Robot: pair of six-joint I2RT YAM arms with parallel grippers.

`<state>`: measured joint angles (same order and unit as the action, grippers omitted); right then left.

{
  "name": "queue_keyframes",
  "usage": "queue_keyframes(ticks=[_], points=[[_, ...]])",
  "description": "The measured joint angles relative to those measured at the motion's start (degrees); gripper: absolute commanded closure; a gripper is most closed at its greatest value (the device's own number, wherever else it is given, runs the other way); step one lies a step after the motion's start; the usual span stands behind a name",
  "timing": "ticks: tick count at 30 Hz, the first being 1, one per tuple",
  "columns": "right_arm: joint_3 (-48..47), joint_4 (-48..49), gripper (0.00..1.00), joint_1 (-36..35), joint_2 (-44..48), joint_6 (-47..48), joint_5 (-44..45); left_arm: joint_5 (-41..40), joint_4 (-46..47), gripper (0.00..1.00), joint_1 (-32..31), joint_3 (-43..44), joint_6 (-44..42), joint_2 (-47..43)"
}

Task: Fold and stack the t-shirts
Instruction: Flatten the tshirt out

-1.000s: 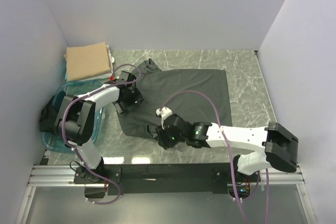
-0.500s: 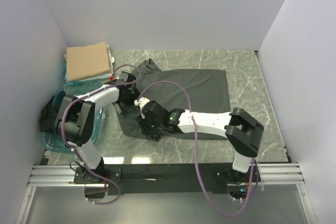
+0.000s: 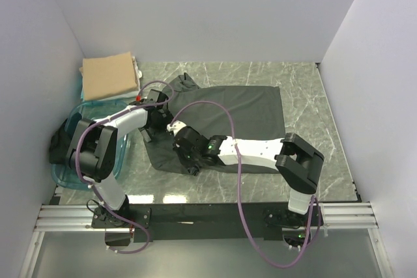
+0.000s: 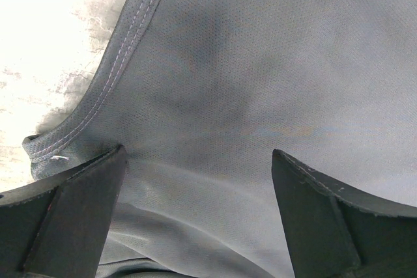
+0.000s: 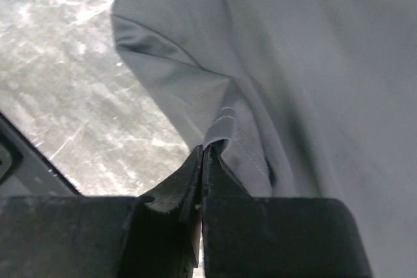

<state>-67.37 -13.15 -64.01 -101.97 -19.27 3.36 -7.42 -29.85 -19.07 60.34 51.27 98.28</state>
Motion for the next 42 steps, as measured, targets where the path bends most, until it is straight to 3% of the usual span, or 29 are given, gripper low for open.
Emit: queue_keyframes(ticks=[15, 24, 37, 42], points=[[-0.22, 1.99, 1.0, -7.5, -0.22, 0.74, -10.82, -0.11, -0.17, 0.01, 0.0, 0.0, 0.02, 0.0], [-3.41, 1.09, 0.84, -9.75, -4.17, 0.87, -14.62, -0.74, -1.09, 0.01, 0.0, 0.0, 0.04, -0.09], [-3.02, -2.36, 0.33, -11.67, -2.25, 1.55, -15.32, -1.09, -1.46, 0.01, -0.04, 0.0, 0.0, -0.09], [-0.2, -3.39, 0.32, -11.54, 4.83, 1.36, -11.67, -1.42, -1.57, 0.01, -0.04, 0.0, -0.02, -0.09]])
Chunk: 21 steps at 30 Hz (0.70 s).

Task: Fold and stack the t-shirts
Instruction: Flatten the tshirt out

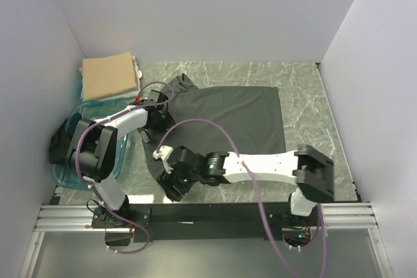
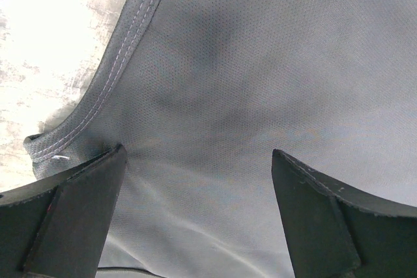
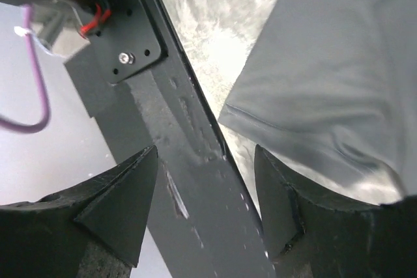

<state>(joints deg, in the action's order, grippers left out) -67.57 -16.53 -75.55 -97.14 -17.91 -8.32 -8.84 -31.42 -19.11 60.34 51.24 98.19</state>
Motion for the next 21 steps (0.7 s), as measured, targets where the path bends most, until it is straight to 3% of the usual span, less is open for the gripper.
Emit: queue_keyframes(ticks=[9, 13, 21], points=[[5.05, 2.82, 0.32, 7.04, 8.04, -0.94, 0.17, -0.07, -0.15, 0.01, 0.0, 0.0, -0.02, 0.0], [6.01, 4.74, 0.32, 11.17, 4.52, -2.08, -2.8, -0.11, -0.28, 0.01, 0.0, 0.0, -0.07, 0.0], [5.92, 4.98, 0.32, 11.5, -5.09, -2.14, -7.61, -0.7, -0.81, 0.01, 0.0, 0.0, -0.17, 0.0]])
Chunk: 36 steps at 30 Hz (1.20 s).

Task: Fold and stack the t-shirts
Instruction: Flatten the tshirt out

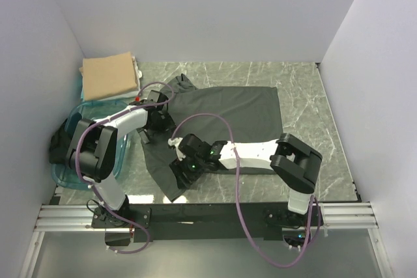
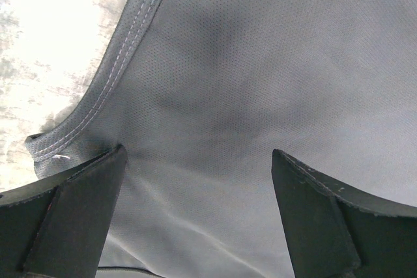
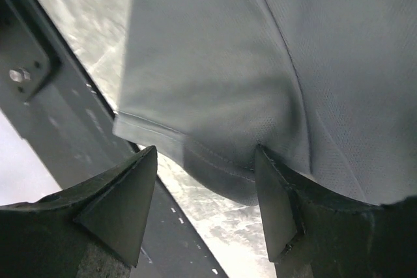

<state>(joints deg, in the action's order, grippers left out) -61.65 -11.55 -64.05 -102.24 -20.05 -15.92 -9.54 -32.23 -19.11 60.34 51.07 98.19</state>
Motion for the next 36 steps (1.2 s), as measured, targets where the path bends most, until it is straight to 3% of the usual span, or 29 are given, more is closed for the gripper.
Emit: queue_keyframes(ticks=[18, 28, 36], points=[[4.98, 2.78, 0.27, -1.01, 1.38, -2.03, -3.37, -1.33, -2.27, 0.0, 0.0, 1.75, -0.87, 1.2], [6.58, -0.81, 0.26, -1.4, 10.29, -3.04, 1.22, -1.38, -2.82, 0.01, 0.0, 2.03, -0.87, 0.92], [6.45, -0.5, 0.24, 6.88, 18.1, -3.65, 3.89, -2.12, -3.45, 0.01, 0.0, 2.21, -0.9, -0.94]])
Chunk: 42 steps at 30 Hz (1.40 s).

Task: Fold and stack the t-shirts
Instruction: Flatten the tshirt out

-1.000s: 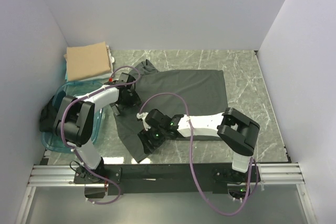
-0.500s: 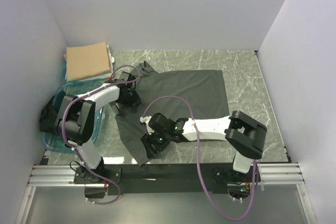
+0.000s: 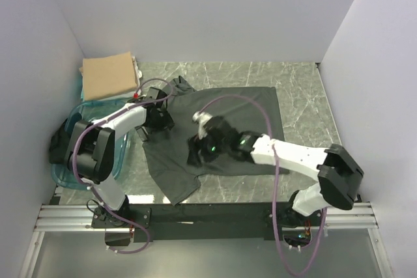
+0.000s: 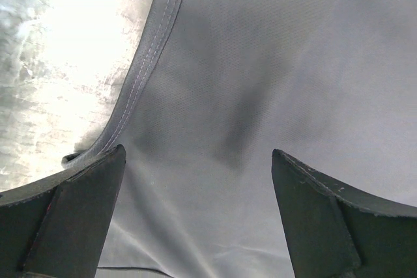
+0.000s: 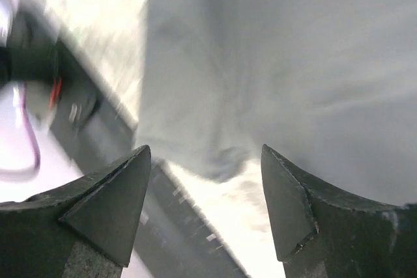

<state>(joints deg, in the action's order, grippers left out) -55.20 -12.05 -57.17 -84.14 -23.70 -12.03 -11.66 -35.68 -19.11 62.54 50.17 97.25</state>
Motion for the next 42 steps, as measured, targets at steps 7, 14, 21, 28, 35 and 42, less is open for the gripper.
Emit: queue_keyframes(ticks=[7, 14, 21, 28, 35, 42], points=[[-0.55, -3.61, 0.24, 21.22, 2.29, -1.36, 7.02, -0.92, -1.55, 0.01, 0.0, 4.61, -0.2, -0.04], [-2.91, -8.52, 0.24, 39.06, -3.85, -1.64, 9.75, -2.23, -1.97, 0.01, 0.0, 13.55, -1.27, 6.78], [-4.76, -12.39, 0.24, 46.38, -12.63, -0.63, 10.99, -3.34, -3.34, 0.0, 0.48, 20.11, -2.12, 16.5], [-7.56, -14.16, 0.24, 50.27, -17.55, 0.07, 10.93, -3.72, -5.97, 0.01, 1.64, 25.92, -4.07, 21.97], [-12.9, -15.91, 0.24, 51.71, -21.81, 0.74, 9.57, -3.74, -7.45, 0.01, 2.45, 33.24, -6.34, 26.73], [-16.2, -17.27, 0.24, 53.42, -23.96, 1.01, 9.7, -3.56, -9.75, 0.01, 2.82, 42.07, -8.61, 32.04]])
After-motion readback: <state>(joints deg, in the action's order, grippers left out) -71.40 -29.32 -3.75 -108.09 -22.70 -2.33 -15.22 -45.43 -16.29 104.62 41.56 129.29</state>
